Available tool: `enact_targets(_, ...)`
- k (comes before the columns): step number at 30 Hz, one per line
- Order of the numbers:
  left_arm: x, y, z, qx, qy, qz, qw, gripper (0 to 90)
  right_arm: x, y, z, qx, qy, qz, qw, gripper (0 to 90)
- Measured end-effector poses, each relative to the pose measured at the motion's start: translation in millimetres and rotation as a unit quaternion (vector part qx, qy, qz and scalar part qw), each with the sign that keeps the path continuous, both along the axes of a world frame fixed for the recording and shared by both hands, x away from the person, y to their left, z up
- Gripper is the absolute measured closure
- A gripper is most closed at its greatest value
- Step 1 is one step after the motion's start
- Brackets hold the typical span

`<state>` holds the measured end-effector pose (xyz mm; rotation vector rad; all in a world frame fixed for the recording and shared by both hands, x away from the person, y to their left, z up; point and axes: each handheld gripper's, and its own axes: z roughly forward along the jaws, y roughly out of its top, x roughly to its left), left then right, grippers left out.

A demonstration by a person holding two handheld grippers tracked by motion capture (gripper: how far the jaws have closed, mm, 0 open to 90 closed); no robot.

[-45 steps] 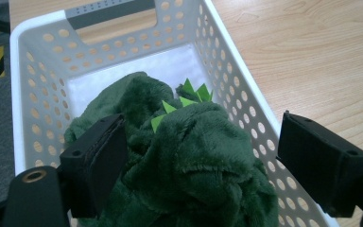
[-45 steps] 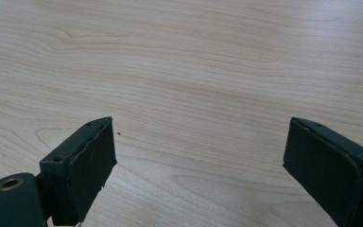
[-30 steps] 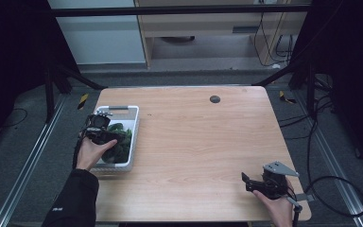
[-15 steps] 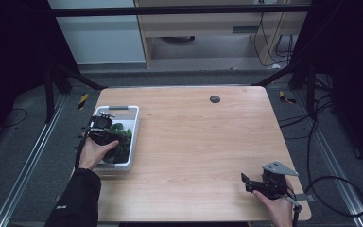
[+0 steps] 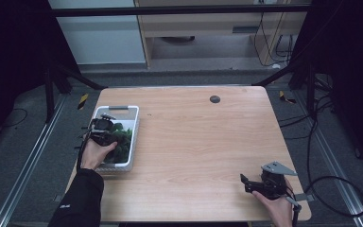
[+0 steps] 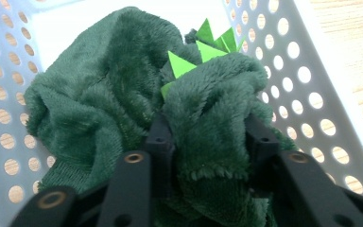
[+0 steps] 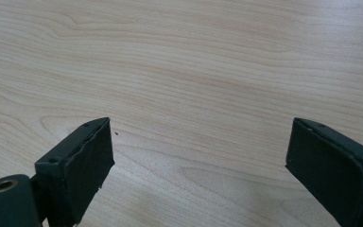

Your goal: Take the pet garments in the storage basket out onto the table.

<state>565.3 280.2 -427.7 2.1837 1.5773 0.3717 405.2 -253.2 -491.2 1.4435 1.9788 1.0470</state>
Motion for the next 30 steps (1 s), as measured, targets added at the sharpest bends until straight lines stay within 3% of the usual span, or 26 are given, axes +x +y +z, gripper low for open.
enact_targets(5, -3.1, 0.7, 2.5, 0.008, -0.011, -0.007, 0.9999, 72.2, 0.0, -0.2, -0.1, -0.001, 0.001, 0.000, 1.0000, 8.2)
enact_targets(14, -12.1, 5.5, 13.8, -0.001, -0.029, -0.006, 0.9996, 75.6, -0.5, -0.2, 0.1, -0.001, 0.001, -0.001, 1.0000, 8.2)
enact_targets(30, -41.3, 15.2, 64.4, -0.008, -0.086, -0.021, 0.9961, 75.7, -0.3, -0.6, -0.4, -0.003, 0.001, -0.002, 1.0000, 8.1)
